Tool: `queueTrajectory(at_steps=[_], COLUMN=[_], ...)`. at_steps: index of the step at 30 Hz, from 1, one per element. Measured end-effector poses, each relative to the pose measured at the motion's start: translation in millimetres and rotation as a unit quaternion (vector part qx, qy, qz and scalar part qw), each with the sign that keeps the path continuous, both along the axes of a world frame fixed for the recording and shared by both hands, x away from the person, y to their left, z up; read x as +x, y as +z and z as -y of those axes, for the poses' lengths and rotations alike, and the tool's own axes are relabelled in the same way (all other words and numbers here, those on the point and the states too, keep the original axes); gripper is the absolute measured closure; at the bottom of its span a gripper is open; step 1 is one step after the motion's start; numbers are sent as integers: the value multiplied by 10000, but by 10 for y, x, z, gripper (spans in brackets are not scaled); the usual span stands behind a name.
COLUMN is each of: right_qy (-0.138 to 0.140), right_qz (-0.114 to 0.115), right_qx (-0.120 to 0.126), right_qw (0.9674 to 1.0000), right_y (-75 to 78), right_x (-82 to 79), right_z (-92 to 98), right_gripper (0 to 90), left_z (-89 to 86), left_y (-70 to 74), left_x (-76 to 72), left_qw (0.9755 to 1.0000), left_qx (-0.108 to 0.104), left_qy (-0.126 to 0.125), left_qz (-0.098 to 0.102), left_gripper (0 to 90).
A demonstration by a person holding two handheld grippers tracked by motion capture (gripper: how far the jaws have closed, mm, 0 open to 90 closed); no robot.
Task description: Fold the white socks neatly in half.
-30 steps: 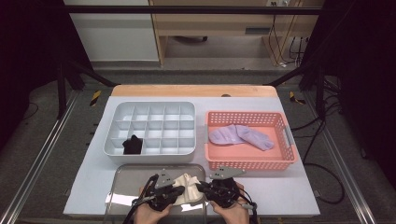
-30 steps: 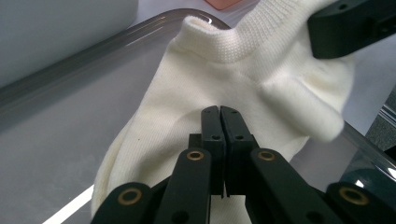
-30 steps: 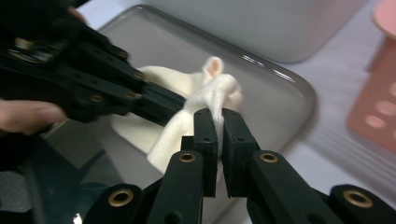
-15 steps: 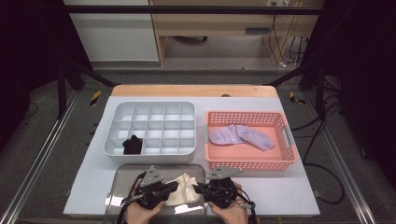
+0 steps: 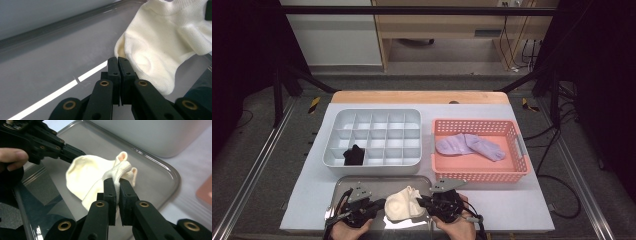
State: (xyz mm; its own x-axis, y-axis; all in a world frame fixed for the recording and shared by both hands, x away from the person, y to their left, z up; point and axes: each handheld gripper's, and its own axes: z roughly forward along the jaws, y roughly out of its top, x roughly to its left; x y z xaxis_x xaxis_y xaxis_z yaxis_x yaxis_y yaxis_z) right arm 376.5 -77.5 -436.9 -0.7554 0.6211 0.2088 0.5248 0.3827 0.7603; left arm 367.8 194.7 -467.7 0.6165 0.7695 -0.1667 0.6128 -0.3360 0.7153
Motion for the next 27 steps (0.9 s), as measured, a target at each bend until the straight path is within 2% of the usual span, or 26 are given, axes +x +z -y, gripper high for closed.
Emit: queueTrajectory(at_steps=[6,7,13,20,21,24,25,26,27], right_qy=[230,353,636,765,755,715,715,715,700], right_qz=[28,15,-44,-113,-101,-161,-176,-176,-186], right_qx=[19,-8,-137,-312,-415,-435,-471,-471,-479], right_qw=[9997,9994,9979,9965,9962,9964,9962,9962,9962], right_y=[52,46,-31,-115,-151,-193,-221,-221,-237], right_x=[-6,-7,7,5,5,9,15,15,14], right_z=[-159,-254,-523,-683,-706,-714,-720,-720,-727], right_gripper=[859,859,859,855,854,852,851,851,849], left_z=[1,2,2,-22,-56,-99,-138,-138,-153], left_y=[-32,-33,-33,-37,-19,17,73,73,105], left_x=[-19,-21,-30,-22,-9,4,19,19,26], left_qw=[10000,10000,10000,9999,9998,9996,9990,9990,9986], left_qx=[-2,0,14,-43,-151,-253,-405,-405,-491], left_qy=[-18,-21,-64,-62,-6,87,174,174,184], left_qz=[-38,-33,-34,-83,-84,-54,42,42,99], left_gripper=[891,892,893,893,885,869,851,838,838])
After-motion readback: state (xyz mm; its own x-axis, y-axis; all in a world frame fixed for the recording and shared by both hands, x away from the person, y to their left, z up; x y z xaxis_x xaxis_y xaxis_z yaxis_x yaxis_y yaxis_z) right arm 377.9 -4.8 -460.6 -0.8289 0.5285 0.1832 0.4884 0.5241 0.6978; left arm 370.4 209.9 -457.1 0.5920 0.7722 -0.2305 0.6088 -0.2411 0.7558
